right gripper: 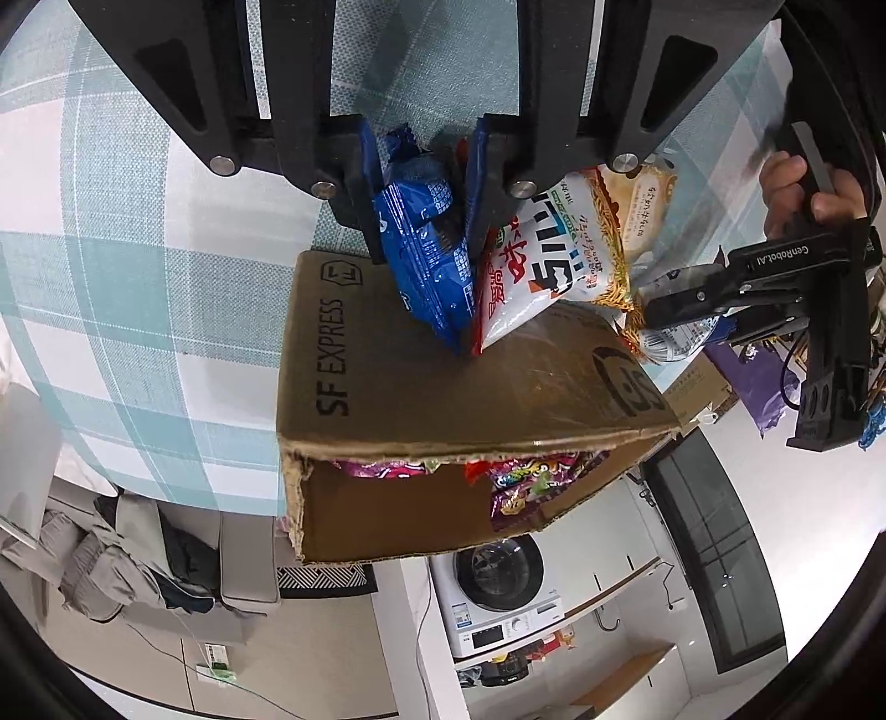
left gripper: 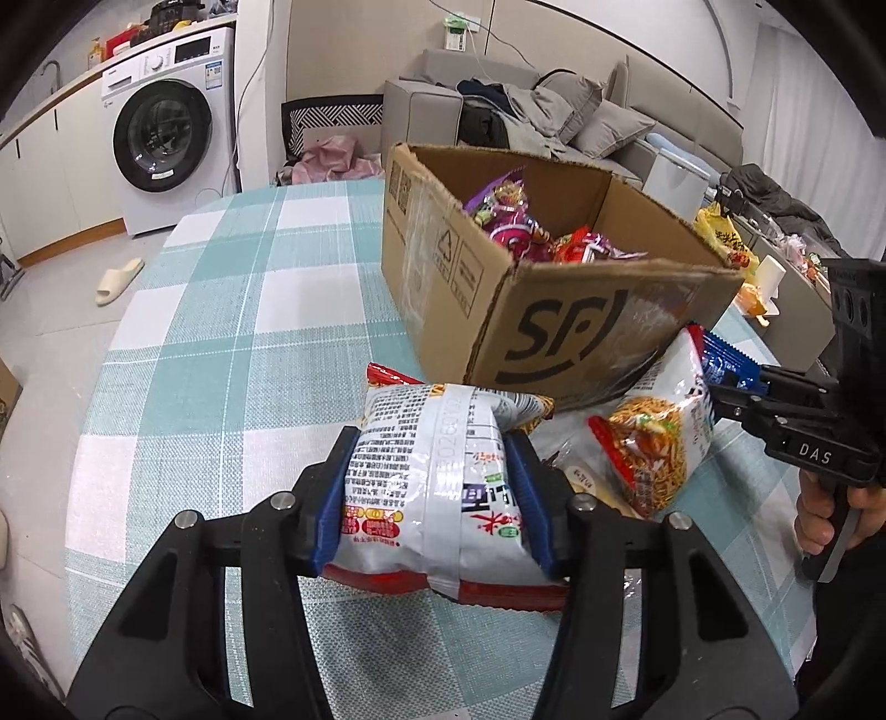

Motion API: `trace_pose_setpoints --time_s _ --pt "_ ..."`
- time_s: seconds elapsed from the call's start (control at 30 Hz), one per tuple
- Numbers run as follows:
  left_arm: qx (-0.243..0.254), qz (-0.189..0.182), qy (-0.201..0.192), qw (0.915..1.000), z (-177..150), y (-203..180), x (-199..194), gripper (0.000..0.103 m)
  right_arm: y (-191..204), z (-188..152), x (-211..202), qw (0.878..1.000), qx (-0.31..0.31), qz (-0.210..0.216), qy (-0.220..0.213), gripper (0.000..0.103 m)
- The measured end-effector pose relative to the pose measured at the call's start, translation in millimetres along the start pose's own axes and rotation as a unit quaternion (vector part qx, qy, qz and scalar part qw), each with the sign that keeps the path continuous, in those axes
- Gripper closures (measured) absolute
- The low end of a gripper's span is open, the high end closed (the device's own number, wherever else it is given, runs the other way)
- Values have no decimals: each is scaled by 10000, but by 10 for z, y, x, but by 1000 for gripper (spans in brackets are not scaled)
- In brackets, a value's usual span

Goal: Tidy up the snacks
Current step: 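Grasp the blue biscuit pack with the right gripper while the left grasps a white noodle pack, then lift both held packs and carry them over the box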

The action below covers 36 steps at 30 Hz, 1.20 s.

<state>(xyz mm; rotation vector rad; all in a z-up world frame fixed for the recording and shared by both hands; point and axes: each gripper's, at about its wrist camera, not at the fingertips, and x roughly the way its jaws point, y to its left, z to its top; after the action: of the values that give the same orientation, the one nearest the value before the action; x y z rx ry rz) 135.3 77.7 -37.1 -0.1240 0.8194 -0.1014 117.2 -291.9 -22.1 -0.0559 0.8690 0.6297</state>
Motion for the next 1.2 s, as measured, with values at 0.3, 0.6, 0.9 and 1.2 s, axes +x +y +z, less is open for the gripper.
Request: trace_pose_setpoints --time_s 0.3,0.6,0.9,1.2 --pt "-79 -85 -237 9997 30 -52 -206 54 -61 47 -198 9996 58 88 -244 78" --pt "-125 -156 -501 9985 92 -122 -463 54 -42 101 -372 9989 67 74 -460 78" --pt "-138 -142 -835 9963 152 -172 -714 54 10 152 -543 9978 22 63 -667 78" --pt "-181 -20 -1139 9933 200 -232 -966 54 16 192 -701 9963 19 24 -863 78"
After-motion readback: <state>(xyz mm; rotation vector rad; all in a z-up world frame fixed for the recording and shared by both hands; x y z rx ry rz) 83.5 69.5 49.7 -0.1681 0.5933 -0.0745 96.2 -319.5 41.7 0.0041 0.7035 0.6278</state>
